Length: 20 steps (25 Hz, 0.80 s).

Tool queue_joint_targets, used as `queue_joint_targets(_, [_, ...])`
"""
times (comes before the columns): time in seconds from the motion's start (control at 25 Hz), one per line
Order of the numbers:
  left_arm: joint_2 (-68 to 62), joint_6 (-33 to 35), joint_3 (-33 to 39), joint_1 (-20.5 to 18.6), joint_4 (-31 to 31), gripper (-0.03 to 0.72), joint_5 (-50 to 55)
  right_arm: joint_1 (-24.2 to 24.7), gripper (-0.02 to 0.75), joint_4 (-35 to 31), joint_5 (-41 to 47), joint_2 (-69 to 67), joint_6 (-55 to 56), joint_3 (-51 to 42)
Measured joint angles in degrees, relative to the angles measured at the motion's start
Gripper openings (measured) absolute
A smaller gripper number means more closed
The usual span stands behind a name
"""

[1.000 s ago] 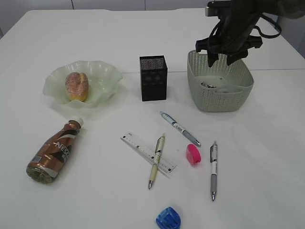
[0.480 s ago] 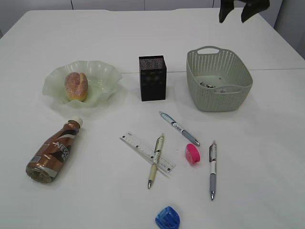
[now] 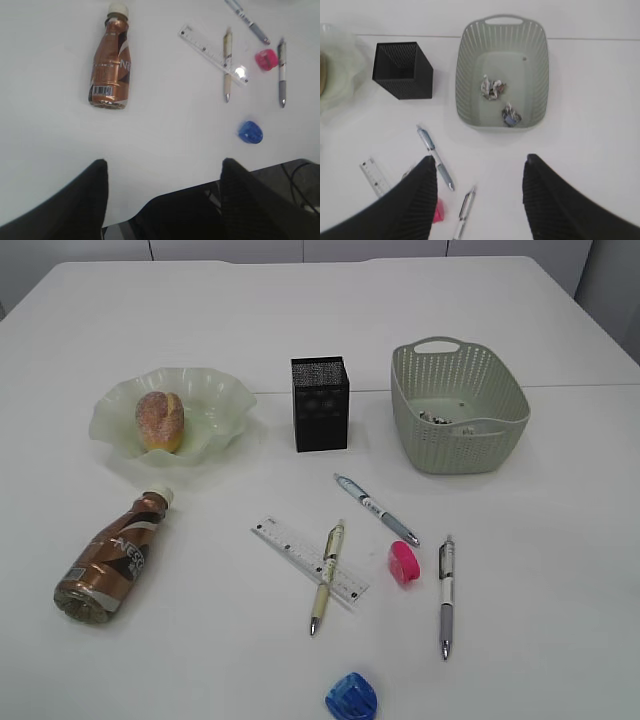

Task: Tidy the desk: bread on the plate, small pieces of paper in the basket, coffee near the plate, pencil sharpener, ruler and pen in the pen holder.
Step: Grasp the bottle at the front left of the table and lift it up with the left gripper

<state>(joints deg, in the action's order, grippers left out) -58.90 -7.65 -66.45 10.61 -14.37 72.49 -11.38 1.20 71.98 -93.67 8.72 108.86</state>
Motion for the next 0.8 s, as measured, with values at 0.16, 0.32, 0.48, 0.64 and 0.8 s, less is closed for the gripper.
queue_joint_targets(0.16, [-10.81,3.00,-2.49,0.00,2.30,0.509,-0.22,0.00,0.435,-3.36,0.09,10.76,-0.03,-11.40])
queue_joint_targets(0.32, [-22.89,5.29,-9.20,0.00,5.07,0.518,-0.98,0.00,0.435,-6.68,0.23,19.47,-0.25,-20.56])
queue_joint_targets(0.48, [-34.40,6.17,-16.76,0.32,6.56,0.536,-1.35,0.00,0.435,-6.79,0.34,25.17,-0.25,-26.94])
queue_joint_targets(0.64, [-44.05,6.90,-20.88,1.71,7.69,0.540,-1.92,0.00,0.435,-6.68,0.34,28.20,-0.25,-29.92])
queue_joint_targets(0.8, [-51.61,7.65,-21.38,4.07,10.31,0.541,-2.43,0.00,0.435,-6.68,0.34,29.19,-0.25,-30.37])
